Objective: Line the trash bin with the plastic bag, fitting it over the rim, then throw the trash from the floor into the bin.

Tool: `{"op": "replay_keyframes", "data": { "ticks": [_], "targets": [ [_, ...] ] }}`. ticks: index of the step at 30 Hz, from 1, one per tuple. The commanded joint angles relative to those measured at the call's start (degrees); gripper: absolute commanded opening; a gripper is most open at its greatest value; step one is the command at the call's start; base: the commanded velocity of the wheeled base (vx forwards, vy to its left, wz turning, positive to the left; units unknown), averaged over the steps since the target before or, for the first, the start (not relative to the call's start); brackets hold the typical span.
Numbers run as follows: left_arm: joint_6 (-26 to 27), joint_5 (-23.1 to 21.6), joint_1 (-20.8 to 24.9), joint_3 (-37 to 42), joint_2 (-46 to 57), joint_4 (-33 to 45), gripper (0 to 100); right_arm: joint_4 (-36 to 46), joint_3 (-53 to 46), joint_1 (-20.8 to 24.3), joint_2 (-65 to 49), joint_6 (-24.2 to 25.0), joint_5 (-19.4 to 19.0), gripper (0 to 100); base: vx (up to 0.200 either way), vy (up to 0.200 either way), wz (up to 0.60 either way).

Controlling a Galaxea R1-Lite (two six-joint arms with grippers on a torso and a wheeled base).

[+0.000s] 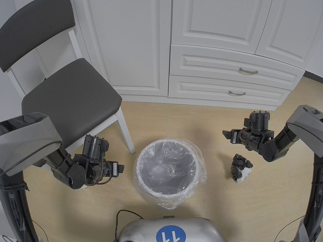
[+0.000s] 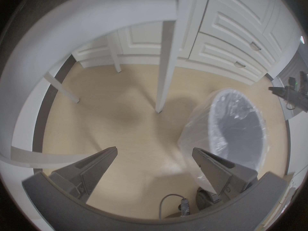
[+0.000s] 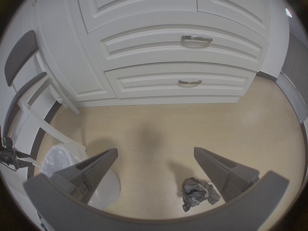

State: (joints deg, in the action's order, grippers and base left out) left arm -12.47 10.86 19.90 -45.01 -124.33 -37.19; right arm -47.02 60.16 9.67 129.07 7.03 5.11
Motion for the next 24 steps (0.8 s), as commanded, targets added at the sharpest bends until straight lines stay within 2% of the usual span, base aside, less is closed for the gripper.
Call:
{"op": "replay_keyframes", "data": {
  "ticks": [1,7,18,24],
  "targets": [
    [0.1,-0.1,-0.6,0.0,-4.3,-0.1,100,0.6,-0.3,-1.4,-0.4,-0.8,0.1,100,0.0,0.0,0.0],
    [0.0,-0.1,1.6,-2.9,-9.9,-0.1,100,2.8,0.6,-3.5,-0.5,-0.9,0.1,100,0.0,0.0,0.0],
    [0.0,0.0,5.8,-5.2,-11.8,0.3,100,3.0,0.9,-4.7,-0.1,-1.2,0.1,100,0.0,0.0,0.0],
    [0.0,0.1,5.9,-8.4,-14.0,0.8,100,3.0,1.0,-4.9,0.3,-1.6,0.1,100,0.0,0.0,0.0]
  ]
}}
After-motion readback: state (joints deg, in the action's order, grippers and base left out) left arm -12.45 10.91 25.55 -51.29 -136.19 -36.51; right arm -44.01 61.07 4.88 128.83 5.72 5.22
